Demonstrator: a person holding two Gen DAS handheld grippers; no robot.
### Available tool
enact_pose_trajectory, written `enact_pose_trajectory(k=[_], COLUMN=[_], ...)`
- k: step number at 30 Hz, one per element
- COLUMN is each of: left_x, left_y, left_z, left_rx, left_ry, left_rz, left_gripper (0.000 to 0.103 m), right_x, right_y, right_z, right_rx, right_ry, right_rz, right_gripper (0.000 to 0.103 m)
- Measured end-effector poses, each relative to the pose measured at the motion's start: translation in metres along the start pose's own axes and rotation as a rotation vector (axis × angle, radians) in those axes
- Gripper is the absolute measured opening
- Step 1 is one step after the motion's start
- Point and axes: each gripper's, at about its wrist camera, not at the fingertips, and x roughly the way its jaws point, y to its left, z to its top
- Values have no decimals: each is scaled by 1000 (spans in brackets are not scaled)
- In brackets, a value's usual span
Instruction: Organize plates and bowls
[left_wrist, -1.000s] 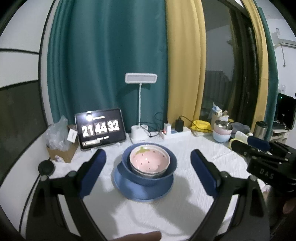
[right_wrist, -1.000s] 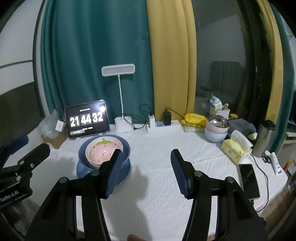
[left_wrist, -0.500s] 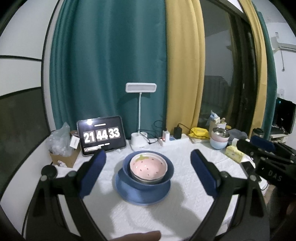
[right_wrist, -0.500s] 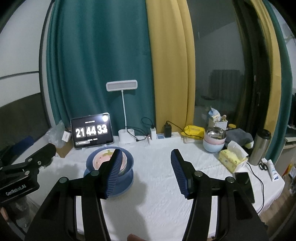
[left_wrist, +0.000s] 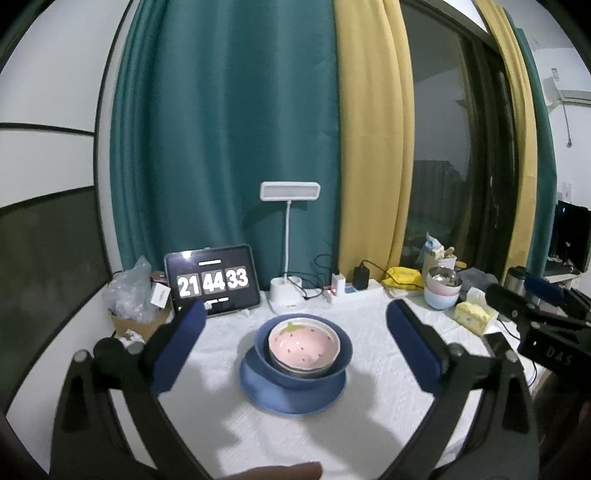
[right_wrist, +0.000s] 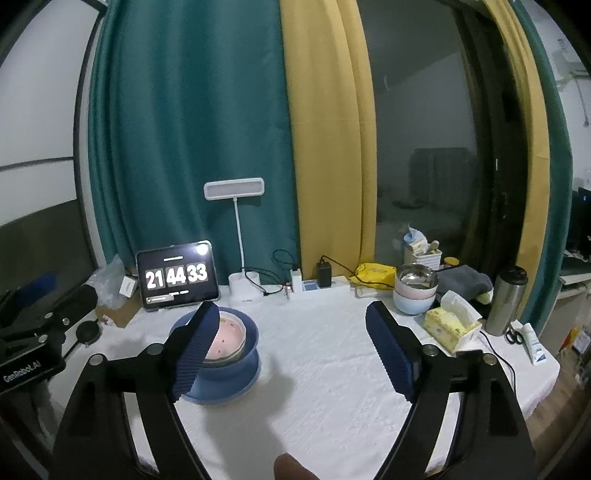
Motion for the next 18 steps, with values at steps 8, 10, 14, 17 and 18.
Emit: enact_pose_trajectory(k=[8, 10, 14, 17, 18], left_x=[-1, -3, -4, -5, -5], left_y=[0, 0, 0, 0, 0], left_z=[-1, -1, -1, -1, -1], left_rx=[-7, -7, -9, -11, -9], left_ry=[3, 0, 1, 1, 1], left_rz=[0, -1, 1, 0, 0], left_gripper=[101, 101, 101, 101, 101], right_x=[0, -1, 0, 0, 0], right_y=[-1, -2, -1, -1, -1], right_z=[1, 1, 1, 1, 1], right_rx=[0, -2, 2, 1, 1], right_ry=[1, -2, 0, 0, 0], right_rz=[-2, -3, -4, -3, -4], right_gripper=[85, 85, 85, 85, 85])
